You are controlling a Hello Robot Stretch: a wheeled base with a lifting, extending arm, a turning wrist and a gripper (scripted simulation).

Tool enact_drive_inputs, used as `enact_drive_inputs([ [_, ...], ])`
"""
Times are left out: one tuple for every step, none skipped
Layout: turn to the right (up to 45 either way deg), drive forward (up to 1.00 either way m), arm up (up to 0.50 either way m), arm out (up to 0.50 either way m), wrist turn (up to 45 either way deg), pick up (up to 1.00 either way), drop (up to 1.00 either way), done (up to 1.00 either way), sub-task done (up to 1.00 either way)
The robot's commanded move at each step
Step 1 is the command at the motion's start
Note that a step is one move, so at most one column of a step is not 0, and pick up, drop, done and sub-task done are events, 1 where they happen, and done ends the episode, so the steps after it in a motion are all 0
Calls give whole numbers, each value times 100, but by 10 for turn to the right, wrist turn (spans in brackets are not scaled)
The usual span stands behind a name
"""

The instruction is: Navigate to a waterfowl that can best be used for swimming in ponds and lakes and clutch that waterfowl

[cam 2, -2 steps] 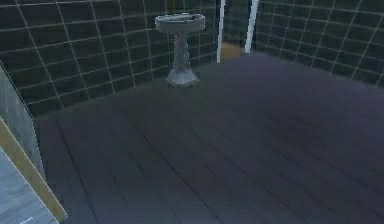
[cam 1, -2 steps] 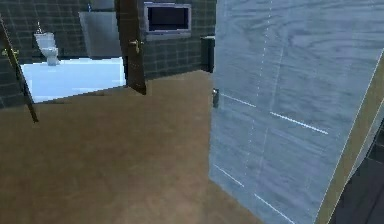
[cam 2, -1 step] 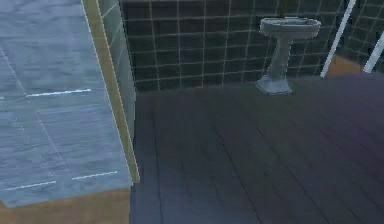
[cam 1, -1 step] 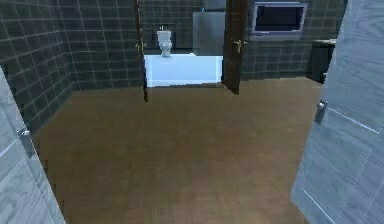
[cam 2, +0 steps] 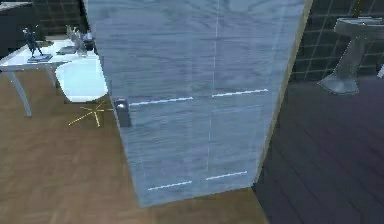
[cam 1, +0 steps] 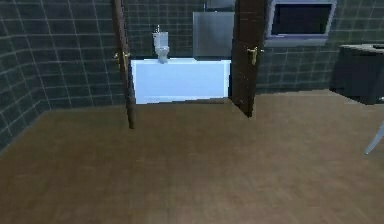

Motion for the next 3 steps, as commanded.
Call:
enact_drive_inputs([
  [0, 100, 0, 0, 0, 0, 0, 0, 0],
  [0, 100, 0, 0, 0, 0, 0, 0, 0],
  [0, 100, 0, 0, 0, 0, 0, 0, 0],
])
